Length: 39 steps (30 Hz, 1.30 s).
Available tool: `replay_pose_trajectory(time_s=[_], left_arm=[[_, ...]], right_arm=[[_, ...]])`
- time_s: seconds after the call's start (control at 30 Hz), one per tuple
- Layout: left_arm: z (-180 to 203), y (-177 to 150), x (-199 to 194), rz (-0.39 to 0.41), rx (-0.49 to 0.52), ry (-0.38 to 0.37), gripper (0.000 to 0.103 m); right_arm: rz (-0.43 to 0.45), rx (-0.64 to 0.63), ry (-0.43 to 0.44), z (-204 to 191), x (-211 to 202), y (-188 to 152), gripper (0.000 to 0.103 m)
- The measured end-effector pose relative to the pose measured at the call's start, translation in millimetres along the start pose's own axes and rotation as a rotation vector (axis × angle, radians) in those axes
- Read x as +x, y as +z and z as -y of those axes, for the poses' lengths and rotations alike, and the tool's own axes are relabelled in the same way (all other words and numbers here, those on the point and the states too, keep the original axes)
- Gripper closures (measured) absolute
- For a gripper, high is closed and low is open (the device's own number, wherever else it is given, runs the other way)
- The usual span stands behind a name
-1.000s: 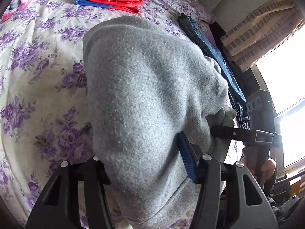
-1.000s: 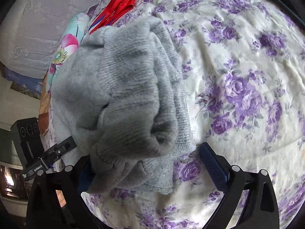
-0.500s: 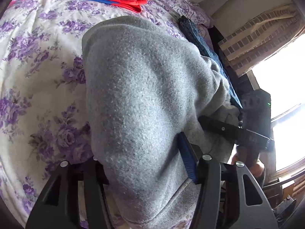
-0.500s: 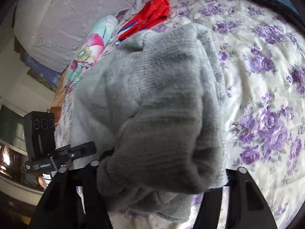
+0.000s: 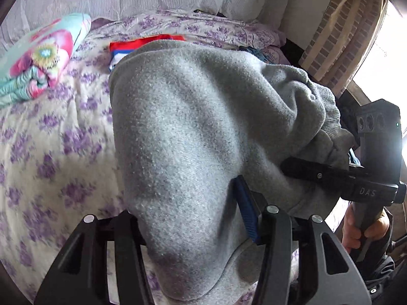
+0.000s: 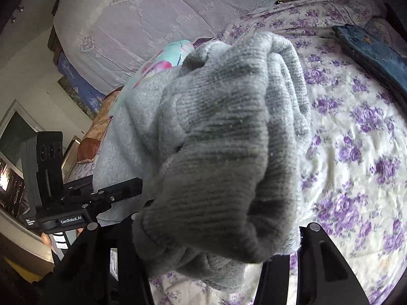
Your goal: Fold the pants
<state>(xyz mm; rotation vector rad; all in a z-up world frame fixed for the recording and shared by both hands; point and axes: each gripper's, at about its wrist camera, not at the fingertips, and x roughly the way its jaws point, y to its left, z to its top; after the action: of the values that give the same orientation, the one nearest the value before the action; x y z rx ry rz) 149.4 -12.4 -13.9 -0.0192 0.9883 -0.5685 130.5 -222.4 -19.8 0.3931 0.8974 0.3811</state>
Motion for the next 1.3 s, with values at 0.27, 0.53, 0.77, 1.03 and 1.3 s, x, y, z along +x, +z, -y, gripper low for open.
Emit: replay_pose_trajectory(time_s=[0.27,0.53,0.77,1.03,1.3], left_arm=[[-41,184,15,-0.022,-0.039,0.056,0.052],[-125,327,116,-0.028,-0.143,0.136,0.049],[-196,323,227,-0.132,-0.217,0.121,0.039],[-207,313,196,-0.072,-0.172,0.127,0.032],[-148,283,94,0.074,-0.109,0.500,0.011]], right_arm=[[0.051,0.021,0.016,10,45,181,0.053],[0.029,0.037,-0.100,52,166,333,0.053],[-0.054,0.067,-0.153,111,269,329,0.040],[-0.091,0.059,-0.196,102,236,341,0.033],[0.185,-0.048,-0.531,31,114,315,0.011]])
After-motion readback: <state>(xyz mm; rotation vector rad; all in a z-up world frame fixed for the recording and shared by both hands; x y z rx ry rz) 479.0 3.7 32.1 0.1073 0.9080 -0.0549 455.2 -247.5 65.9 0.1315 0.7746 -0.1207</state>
